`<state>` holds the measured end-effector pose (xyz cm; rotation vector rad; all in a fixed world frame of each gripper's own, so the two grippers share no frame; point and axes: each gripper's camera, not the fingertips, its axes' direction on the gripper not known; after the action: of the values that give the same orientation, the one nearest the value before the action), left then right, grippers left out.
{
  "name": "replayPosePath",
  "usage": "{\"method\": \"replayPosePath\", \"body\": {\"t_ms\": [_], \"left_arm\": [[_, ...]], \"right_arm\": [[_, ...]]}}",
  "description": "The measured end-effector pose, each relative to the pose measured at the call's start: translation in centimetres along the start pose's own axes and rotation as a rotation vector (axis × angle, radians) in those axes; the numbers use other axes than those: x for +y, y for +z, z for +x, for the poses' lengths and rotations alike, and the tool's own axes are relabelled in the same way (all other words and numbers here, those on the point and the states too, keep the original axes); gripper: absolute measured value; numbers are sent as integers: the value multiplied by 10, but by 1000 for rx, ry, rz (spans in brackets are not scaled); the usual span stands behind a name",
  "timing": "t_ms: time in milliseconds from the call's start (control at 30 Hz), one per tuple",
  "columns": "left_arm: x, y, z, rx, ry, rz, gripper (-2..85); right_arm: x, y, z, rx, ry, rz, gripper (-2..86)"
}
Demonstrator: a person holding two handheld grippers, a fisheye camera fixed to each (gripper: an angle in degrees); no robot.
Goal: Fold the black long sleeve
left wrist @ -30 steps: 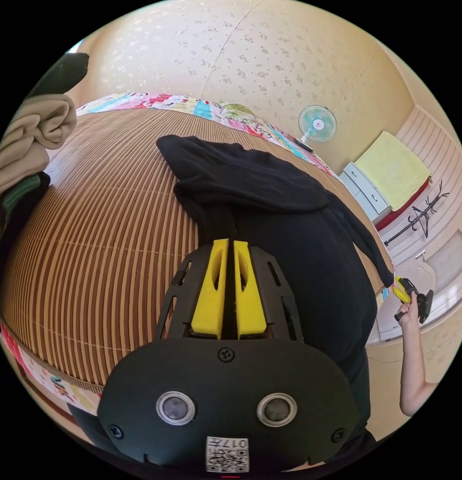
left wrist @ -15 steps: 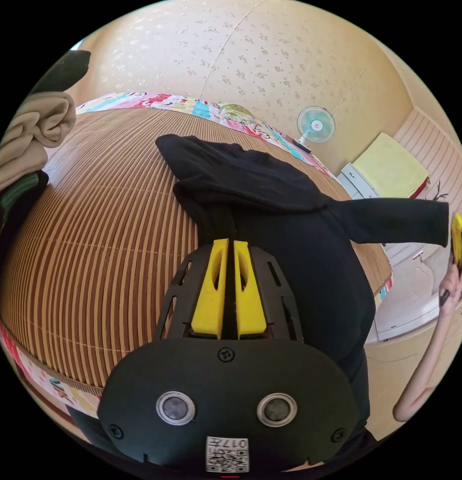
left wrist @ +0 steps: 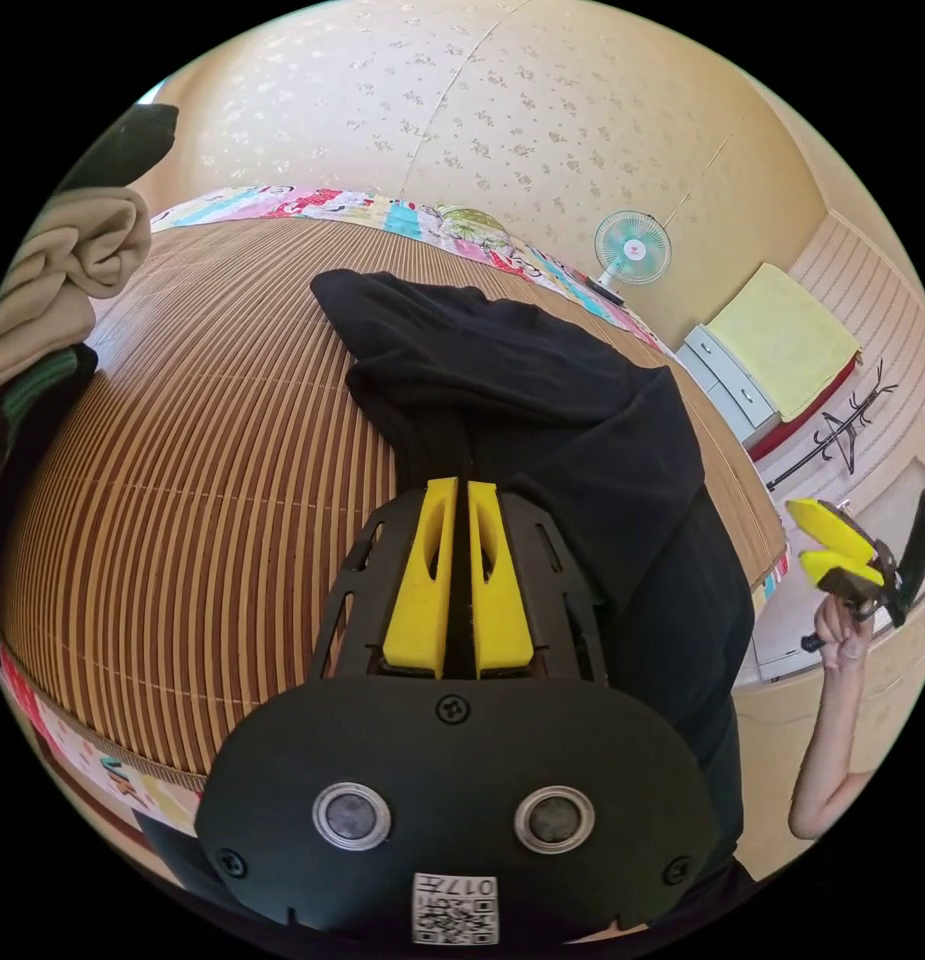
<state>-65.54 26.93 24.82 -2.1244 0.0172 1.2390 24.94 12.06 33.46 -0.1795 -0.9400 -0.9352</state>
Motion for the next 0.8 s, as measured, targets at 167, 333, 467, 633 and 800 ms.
{"method": "replayPosePath", "body": {"t_ms": [167,333,467,633,800], "left_arm": [[0,0,-3,3,-1,1,18],[0,1,-5,9,-3,1,16],[0,3,-6,6,2,1,17],[1,4,-8,11,1,3,18],[2,5,-10,18,-2,4,17]], "right_arm": [[-39,89,-12,-28,-141,-184,131],[-51,85,12,-70,-30,-83,69],[-33,14,103,-222,393,315,35],[57,-65,176,-140,925,995,30],[141,-56,203,191,1509,1032,28]]}}
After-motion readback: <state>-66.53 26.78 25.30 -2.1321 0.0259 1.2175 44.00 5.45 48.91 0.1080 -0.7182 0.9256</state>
